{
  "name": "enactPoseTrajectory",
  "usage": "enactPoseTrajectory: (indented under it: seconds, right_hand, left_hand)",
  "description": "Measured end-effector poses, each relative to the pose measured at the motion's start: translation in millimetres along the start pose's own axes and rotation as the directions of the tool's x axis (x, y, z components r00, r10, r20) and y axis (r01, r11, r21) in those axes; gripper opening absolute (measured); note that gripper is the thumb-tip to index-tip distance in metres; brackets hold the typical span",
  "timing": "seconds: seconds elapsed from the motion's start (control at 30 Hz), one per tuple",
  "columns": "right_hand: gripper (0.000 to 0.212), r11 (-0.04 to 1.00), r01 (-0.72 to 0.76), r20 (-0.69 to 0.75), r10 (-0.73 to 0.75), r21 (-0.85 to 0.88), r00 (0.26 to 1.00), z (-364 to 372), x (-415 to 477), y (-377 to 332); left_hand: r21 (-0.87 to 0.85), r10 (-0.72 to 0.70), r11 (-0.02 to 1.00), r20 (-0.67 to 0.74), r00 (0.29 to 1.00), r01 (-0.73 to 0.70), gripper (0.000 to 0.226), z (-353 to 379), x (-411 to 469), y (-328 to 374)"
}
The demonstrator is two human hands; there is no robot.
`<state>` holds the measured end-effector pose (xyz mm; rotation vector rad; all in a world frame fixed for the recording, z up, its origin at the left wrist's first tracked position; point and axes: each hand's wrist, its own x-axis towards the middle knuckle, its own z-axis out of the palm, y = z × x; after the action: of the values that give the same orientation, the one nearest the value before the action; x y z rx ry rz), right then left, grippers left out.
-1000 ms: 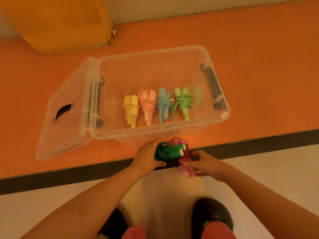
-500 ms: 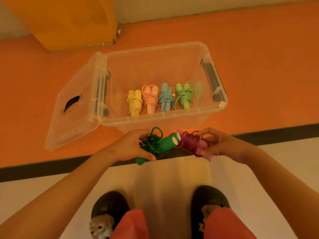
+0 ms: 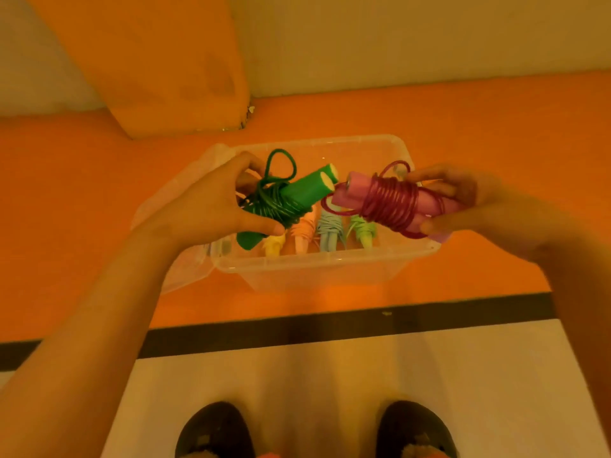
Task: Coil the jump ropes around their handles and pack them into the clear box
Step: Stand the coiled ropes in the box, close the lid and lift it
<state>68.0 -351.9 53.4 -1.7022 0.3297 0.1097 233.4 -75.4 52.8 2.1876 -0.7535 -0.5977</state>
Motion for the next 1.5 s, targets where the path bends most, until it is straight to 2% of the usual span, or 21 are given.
enactPoseTrajectory:
  seconds: [0.1,0.2,0.3,0.37,0.5,0.57,0.67,0.73,0.87,1.07,1.13,1.2,1.27,1.33,1.4,1.5]
  right_hand:
    - [0.054,1.000,0.020,-0.045,-0.021,-0.020,0.999,3.0,27.6,5.3]
    - [0.050,0.999,-0.007,-0.080,0.004,-0.037,0.997,5.5,52.6,18.9]
    - [0.045,0.994,-0.067,-0.065,0.062,-0.083,0.996,5.7,75.3,36.1]
    - [0.040,0.975,-0.121,-0.035,0.116,-0.184,0.993,6.3,90.2,44.3]
    - [0.034,0.937,-0.220,0.073,0.248,-0.270,0.966,7.3,121.3,61.5]
    - [0.029,0.917,-0.269,0.140,0.320,-0.293,0.937,8.2,135.7,71.5]
    - [0.040,0.870,-0.332,0.237,0.432,-0.366,0.870,13.9,153.2,86.3]
    - [0.041,0.841,-0.357,0.301,0.492,-0.406,0.817,17.8,163.9,98.9]
    - [0.038,0.783,-0.341,0.362,0.564,-0.521,0.742,15.9,176.0,128.9]
    - [0.033,0.678,-0.289,0.278,0.598,-0.676,0.752,21.0,180.1,154.3]
    - [0.034,0.549,-0.174,0.264,0.627,-0.818,0.733,24.3,179.4,152.0]
    - [0.051,0.372,-0.018,0.256,0.672,-0.928,0.695,26.3,177.9,141.0]
    - [0.062,0.304,0.059,0.262,0.689,-0.951,0.675,27.0,176.7,135.8]
    - [0.064,0.308,0.040,0.253,0.695,-0.951,0.673,25.6,175.7,137.1]
    - [0.062,0.344,-0.038,0.221,0.679,-0.938,0.701,25.9,171.2,135.2]
    - [0.054,0.457,-0.092,0.213,0.572,-0.884,0.792,31.1,164.9,122.7]
  left_hand:
    - [-0.007,-0.025,1.000,-0.086,0.996,0.025,0.074,3.6,18.7,-12.5]
    - [0.012,-0.046,0.999,-0.085,0.995,0.047,0.070,8.1,33.8,-24.8]
    - [0.009,-0.070,0.997,0.000,0.998,0.070,0.069,17.0,46.7,-40.1]
    - [0.039,-0.092,0.995,0.087,0.992,0.088,0.070,24.3,57.9,-50.5]
    - [0.215,-0.139,0.973,0.261,0.955,0.082,0.073,37.4,83.7,-73.9]
    - [0.313,-0.197,0.945,0.329,0.924,0.090,0.070,44.7,94.9,-84.9]
    - [0.474,-0.288,0.879,0.448,0.846,0.049,0.069,58.7,106.9,-96.1]
    - [0.506,-0.318,0.862,0.512,0.798,0.019,0.067,69.0,113.6,-104.0]
    - [0.543,-0.356,0.840,0.538,0.764,0.010,0.065,84.6,123.5,-119.5]
    - [0.546,-0.369,0.838,0.582,0.725,-0.012,0.065,99.5,133.1,-127.7]
    - [0.565,-0.372,0.825,0.586,0.720,-0.034,0.063,103.3,134.7,-127.7]
    - [0.576,-0.381,0.817,0.583,0.718,-0.035,0.062,103.2,134.7,-125.2]
    - [0.565,-0.381,0.825,0.573,0.725,-0.013,0.060,101.4,134.1,-125.9]
    - [0.537,-0.366,0.844,0.555,0.747,0.015,0.061,98.9,131.4,-126.8]
    - [0.492,-0.325,0.870,0.524,0.787,0.031,0.063,96.1,127.4,-125.7]
    - [0.396,-0.267,0.915,0.464,0.845,0.071,0.068,91.8,120.8,-121.4]
